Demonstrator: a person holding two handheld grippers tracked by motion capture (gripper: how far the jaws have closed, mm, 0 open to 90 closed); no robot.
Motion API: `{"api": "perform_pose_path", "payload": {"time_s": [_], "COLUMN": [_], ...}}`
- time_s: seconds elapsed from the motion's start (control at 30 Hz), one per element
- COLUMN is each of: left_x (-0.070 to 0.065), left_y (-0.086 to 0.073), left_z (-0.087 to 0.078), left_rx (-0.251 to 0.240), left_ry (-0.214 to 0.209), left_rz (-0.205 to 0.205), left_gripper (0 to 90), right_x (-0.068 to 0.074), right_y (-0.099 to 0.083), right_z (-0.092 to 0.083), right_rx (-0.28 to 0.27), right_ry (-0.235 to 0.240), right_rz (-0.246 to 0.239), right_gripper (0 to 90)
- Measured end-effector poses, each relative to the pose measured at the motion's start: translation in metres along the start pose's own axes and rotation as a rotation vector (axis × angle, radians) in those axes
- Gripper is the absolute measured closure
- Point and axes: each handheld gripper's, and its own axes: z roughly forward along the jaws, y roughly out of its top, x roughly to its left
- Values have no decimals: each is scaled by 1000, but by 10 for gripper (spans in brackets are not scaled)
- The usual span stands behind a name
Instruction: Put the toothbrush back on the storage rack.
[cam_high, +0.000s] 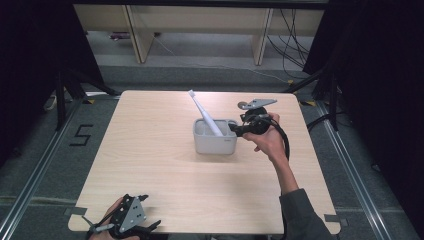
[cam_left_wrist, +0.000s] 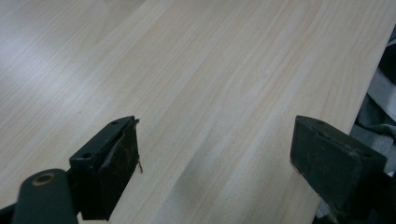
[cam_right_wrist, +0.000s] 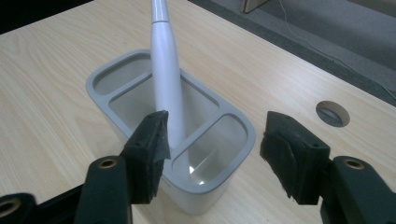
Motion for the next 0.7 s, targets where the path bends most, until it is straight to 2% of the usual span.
{"api": "perform_pose_path", "payload": {"time_s": [0.03,0.07,0.1,0.13,0.23,0.27,0.3,0.37,0.4,0.53,0.57,0.6,0.63,0.7], "left_x": [1,0,0,0,0,0,0,1,0,0,0,1,0,0], "left_y": [0,0,0,0,0,0,0,0,0,0,0,0,0,0], "left_z": [0,0,0,0,0,0,0,-1,0,1,0,-1,0,0], "left_rx": [13,0,3,1,2,2,2,13,3,2,5,12,5,0], "left_ry": [-1,0,-4,-3,-3,-4,-5,0,-4,10,6,-3,-2,16], "left_rz": [14,0,3,1,1,2,3,13,-3,3,3,13,3,4], "left_gripper": [149,150,149,150,150,150,149,149,149,149,149,150,150,150], "right_x": [-2,0,0,-1,-2,1,-1,2,3,3,6,4,4,6], "right_y": [-1,-2,-3,-4,-7,-7,-8,-10,-11,-15,-15,-15,-15,-16], "right_z": [0,-1,-3,-3,-3,-5,-5,-6,-8,-9,-9,-9,-10,-10], "right_rx": [-9,-10,-5,-15,-22,-21,-35,-33,-31,-61,-51,-54,-62,-57], "right_ry": [4,-1,-6,-12,10,-9,-7,-9,-2,-4,1,2,-5,4], "right_rz": [-19,17,17,-5,-6,22,-5,9,20,-5,20,3,-6,23], "right_gripper": [397,393,393,392,384,383,383,381,381,377,373,373,372,368]}}
